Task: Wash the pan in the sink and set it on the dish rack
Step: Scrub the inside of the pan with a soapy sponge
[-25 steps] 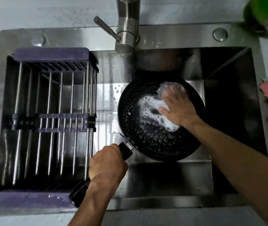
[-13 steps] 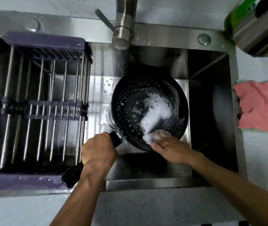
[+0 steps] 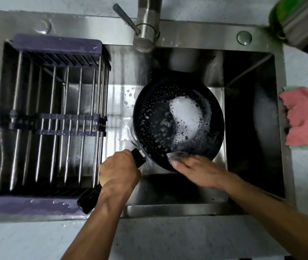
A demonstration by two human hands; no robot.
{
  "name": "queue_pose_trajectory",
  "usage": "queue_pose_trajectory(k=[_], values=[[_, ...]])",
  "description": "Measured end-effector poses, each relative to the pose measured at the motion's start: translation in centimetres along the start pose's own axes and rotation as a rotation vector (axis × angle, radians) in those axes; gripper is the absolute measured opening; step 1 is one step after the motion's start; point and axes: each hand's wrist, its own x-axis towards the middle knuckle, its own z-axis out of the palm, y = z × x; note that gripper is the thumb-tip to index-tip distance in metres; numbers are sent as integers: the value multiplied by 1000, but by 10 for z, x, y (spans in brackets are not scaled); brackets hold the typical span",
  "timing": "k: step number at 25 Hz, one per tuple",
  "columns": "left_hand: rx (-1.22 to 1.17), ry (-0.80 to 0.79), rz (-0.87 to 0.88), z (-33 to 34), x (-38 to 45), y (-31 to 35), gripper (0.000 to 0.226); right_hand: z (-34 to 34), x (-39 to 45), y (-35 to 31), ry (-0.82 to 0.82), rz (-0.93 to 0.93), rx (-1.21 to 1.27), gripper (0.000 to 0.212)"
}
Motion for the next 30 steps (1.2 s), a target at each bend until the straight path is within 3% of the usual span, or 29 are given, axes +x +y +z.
queue_pose_trajectory(k=[2,4,6,9,11,13,15,18,21,24,26,27,30], values=[[6,8,11,1,-2,-2,31,18,11,-46,-75,-160,291,60],[8,14,32,1,-2,-2,31,9,62,-58,29,-260,376,59],[19,23,37,3,1,-3,32,-30,113,-46,149,-168,248,60],[13,6,17,3,1,-4,31,-39,110,6,232,96,55,62],[11,-4,15,3,2,-2,30,-13,73,5,148,116,-24,58],[-1,-13,9,1,1,-3,29,8,63,-26,28,-40,7,55],[-8,-13,23,-1,0,-2,29,-9,85,-47,39,-159,108,57],[-19,-5,18,0,1,-3,29,-56,102,-11,191,-9,203,57],[-4,-24,14,1,1,-3,30,-21,73,14,86,65,83,59],[8,-30,25,-1,1,-3,30,10,82,-43,-22,-219,246,58],[16,-16,38,1,0,-3,30,-20,117,-63,97,-336,297,63],[13,-6,42,2,0,-2,30,-40,135,-53,210,-288,174,65],[23,1,35,4,2,-3,30,-67,149,12,477,108,-301,66]])
